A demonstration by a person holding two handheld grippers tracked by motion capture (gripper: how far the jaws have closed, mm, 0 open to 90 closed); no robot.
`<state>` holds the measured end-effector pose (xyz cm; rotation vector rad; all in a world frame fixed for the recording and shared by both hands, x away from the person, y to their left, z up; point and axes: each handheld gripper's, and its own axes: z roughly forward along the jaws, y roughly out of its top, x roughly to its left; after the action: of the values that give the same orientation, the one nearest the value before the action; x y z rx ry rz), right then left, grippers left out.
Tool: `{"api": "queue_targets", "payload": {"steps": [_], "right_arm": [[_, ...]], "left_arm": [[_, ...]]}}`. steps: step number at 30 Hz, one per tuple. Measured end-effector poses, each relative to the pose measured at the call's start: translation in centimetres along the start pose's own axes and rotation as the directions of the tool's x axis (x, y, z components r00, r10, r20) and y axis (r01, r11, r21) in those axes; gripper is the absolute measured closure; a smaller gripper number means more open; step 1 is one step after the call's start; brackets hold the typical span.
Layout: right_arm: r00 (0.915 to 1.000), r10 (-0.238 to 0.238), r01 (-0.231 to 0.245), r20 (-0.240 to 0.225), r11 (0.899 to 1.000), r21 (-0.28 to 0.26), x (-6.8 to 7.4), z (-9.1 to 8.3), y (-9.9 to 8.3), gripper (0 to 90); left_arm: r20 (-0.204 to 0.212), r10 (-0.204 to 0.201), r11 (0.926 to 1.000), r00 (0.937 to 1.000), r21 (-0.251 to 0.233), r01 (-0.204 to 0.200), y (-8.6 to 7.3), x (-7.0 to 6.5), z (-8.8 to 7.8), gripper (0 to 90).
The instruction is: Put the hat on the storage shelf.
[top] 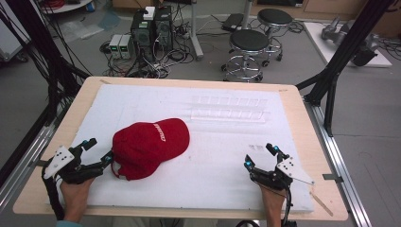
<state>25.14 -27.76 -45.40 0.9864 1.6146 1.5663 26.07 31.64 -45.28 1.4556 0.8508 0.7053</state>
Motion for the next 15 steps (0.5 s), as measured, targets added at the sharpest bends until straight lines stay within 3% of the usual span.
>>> {"api": "queue_targets", "payload": {"steps": [12, 15], "right_arm": [[1.0000, -0.006, 0.006, -0.004, 1.000, 0.006, 0.09, 0.05, 0.01, 9.4], [1.0000, -0.002, 0.002, -0.005, 1.000, 0.007, 0.09, 0.05, 0.01, 9.4]], "left_arm": [[0.010, -0.019, 0.9998, 0.9998, 0.000, 0.019, 0.02, 0.14, 0.00, 14.9], [0.015, -0.008, 1.0000, 0.9999, 0.001, 0.008, 0.03, 0.10, 0.01, 14.9]]}}
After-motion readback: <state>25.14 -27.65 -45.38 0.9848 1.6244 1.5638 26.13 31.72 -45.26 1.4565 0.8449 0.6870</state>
